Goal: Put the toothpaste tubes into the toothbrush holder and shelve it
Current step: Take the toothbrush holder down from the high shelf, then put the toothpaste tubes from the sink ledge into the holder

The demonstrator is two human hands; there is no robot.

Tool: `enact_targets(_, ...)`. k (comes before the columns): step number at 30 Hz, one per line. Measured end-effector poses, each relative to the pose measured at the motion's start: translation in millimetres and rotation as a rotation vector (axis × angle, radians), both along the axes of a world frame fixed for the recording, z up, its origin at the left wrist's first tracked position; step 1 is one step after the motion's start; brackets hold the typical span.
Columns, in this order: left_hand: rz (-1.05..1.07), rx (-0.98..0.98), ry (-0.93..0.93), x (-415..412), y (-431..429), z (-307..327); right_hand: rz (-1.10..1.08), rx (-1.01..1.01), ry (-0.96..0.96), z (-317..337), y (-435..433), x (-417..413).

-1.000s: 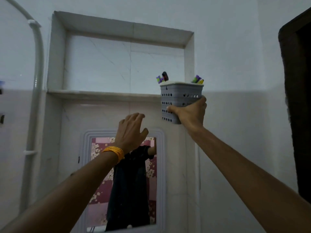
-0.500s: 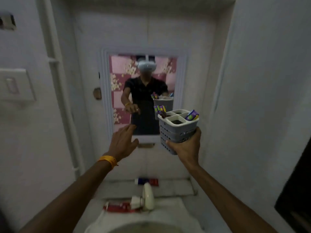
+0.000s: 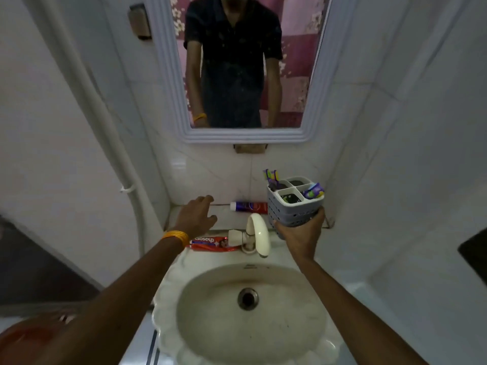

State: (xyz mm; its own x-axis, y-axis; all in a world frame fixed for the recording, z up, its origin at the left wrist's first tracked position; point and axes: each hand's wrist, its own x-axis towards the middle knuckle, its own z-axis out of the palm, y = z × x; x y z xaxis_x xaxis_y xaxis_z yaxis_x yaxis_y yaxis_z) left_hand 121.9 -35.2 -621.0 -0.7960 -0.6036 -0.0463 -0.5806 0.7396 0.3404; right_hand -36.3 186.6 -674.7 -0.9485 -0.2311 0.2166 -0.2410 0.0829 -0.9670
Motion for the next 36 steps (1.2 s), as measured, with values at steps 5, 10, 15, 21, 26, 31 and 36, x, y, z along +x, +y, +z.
enact_targets(5,-0.030,0.061,-0.162,4,-14,-50,-0.028,0.032,-0.054,-46,6,6)
enact_targets(10,-0.093,0.004,-0.303,11,-19,-87,-0.038,0.043,-0.068,-76,10,10)
enact_targets(15,-0.084,-0.086,-0.381,18,-24,-107,-0.038,0.050,-0.039,-87,10,10)
enact_targets(21,-0.047,-0.107,-0.402,20,-25,-118,-0.105,0.047,-0.078,-91,13,15)
enact_targets(26,-0.037,-0.122,-0.418,23,-23,-121,-0.104,-0.042,-0.149,-86,13,22)
enact_targets(31,-0.025,0.045,-0.245,28,-24,-100,-0.079,-0.069,-0.164,-83,15,25)
enact_targets(36,-0.064,0.121,-0.001,30,-33,-36,-0.074,-0.038,-0.175,-82,18,26)
